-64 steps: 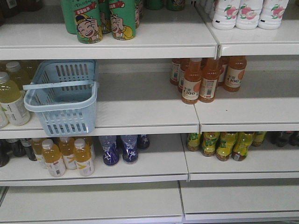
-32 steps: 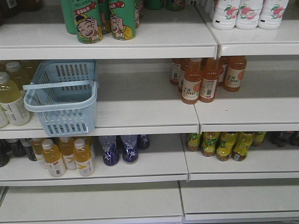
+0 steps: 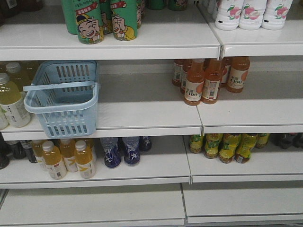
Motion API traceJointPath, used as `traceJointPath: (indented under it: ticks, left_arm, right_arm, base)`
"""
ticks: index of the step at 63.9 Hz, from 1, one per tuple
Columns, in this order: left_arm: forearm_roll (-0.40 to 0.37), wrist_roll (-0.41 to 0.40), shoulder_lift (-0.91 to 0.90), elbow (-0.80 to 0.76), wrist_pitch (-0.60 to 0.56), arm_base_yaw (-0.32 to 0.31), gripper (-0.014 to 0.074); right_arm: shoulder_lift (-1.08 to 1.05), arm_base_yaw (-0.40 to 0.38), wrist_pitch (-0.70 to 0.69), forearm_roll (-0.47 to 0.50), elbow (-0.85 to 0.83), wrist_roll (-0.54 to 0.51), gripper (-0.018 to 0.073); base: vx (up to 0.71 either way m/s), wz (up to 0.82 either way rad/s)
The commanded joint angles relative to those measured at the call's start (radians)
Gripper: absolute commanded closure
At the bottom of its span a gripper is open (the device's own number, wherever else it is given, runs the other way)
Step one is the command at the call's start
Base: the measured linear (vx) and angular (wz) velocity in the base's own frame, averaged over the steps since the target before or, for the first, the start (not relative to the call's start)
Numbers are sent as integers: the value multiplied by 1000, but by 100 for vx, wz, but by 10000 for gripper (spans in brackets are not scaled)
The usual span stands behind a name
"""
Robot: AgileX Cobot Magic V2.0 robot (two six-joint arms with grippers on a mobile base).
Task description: Place coke in basket with both arms
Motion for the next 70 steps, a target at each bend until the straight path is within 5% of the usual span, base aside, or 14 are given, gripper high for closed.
traceJointPath:
  ticks: [1,22,54,65,70]
  left_arm:
    - [-18,-13,16,-37,-75,-4,602]
    - [-18,-12,21,-37,-84,-4,549]
    - [-18,-12,21,-37,-60,-4,85]
    - [-27,-14,21,-37,-93,-4,58]
    - [-103,-23,21,-37,-117,-4,58]
  right_arm:
    - [11,0,-70,-4,8,-10,569]
    - [11,0,-70,-4,8,-10,569]
    - [11,0,-70,-4,8,-10,569]
    - [11,0,-70,-4,8,-10,569]
    - [11,0,-70,-4,8,-10,569]
  base:
    - [0,0]
    - [0,0]
    - [0,0]
    - [0,0]
    - [0,0]
